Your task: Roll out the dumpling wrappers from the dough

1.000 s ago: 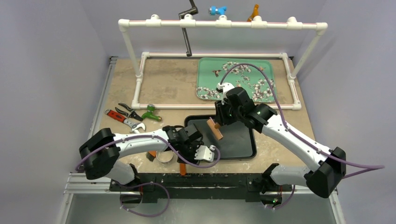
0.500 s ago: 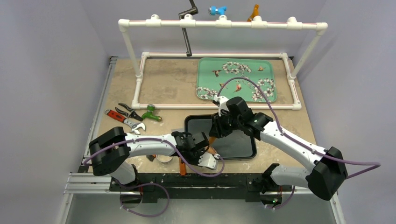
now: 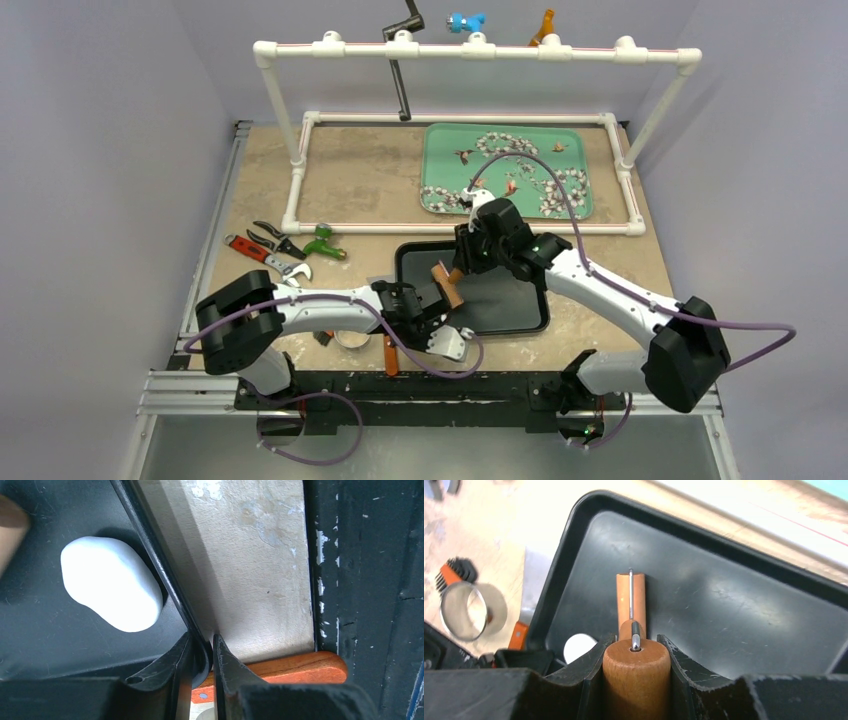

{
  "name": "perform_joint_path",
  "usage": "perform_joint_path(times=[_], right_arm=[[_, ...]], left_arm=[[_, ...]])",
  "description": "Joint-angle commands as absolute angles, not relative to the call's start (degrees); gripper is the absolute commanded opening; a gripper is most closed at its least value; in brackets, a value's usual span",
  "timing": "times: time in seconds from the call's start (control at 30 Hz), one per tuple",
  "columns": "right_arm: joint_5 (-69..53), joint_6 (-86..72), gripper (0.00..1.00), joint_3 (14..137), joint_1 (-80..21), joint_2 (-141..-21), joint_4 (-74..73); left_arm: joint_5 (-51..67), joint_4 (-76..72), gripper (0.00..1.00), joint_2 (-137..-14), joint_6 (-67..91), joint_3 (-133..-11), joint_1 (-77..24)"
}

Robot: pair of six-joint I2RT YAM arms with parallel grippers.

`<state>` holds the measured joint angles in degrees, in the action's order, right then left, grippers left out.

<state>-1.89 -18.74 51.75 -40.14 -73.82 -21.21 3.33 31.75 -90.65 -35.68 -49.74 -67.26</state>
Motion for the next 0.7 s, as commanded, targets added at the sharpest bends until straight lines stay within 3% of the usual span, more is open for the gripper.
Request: perform_joint_path(times=[0.0,0.13,0.43,0.67], right_arm=[[3.9,-16.4,0.00,57.4,-37.7,-73.7,-19.4],[1.6,-12.3,0.00,59.6,-37.6,-71.0,-23.6],[-27.8,-17.1,0.00,56.8,-37.6,-70.5,-20.3],[-28.9,-13.0,0.00,58.0,-37.5,-78.9,-21.8]], left_arm=[[0.3,27.1,0.00,-92.5,-36.3,-50.7,-66.6],[0.2,26.6,0.00,-92.8,-36.3,-50.6,-66.6],[-1.8,26.5,0.00,-93.3,-36.1,-50.8,-66.5],[-1.8,26.6,0.00,-93.3,-35.8,-50.8,-66.5]])
